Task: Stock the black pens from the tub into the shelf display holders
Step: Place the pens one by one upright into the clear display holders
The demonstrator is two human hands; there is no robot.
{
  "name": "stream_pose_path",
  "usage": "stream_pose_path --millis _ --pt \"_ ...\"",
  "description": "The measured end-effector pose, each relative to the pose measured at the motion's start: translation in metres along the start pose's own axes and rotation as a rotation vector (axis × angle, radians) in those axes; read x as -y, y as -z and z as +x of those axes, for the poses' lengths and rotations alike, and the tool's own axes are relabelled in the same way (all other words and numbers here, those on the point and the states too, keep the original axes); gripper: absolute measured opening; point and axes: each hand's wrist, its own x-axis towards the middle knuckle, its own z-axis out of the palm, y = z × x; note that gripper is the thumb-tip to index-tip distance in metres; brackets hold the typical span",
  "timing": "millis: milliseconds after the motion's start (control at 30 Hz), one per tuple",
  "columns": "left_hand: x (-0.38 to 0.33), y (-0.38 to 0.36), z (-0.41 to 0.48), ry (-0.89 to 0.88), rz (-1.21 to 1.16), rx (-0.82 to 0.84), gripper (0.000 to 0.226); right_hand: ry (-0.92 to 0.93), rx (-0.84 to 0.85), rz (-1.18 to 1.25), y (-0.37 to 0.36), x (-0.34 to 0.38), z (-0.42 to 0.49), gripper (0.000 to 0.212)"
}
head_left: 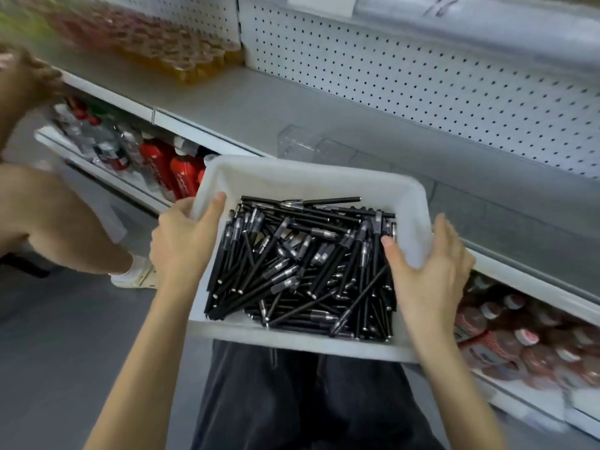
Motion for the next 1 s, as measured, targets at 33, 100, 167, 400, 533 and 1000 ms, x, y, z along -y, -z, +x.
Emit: stream_pose_path --millis 33,100,167,400,533,1000 --pt "0.003 -0.002 0.003 -0.001 0.003 -0.009 0.057 0.062 -0.025 -0.001 -0.004 0.0 -0.002 0.075" --pt "0.007 -0.003 0.006 -0.014 -0.004 -0.007 0.052 0.19 -0.02 0.038 -0.012 -0.001 0.0 0.058" --pt "0.009 -0.003 0.012 -0.021 -0.014 0.049 0.051 0.329 0.047 0.06 -0.019 0.003 0.008 0.04" --pt "-0.009 -0.009 0.042 -0.179 0.005 0.155 0.053 0.403 0.397 -0.052 -0.065 0.027 0.034 0.02" --pt "-0.003 -0.011 0.042 -0.221 0.086 0.188 0.053 0.34 0.454 -0.095 -0.075 0.023 0.034 0.021" --pt "-0.015 -0.013 0.051 -0.238 0.038 0.224 0.05 0.003 0.434 0.664 -0.06 0.046 0.049 0.018"
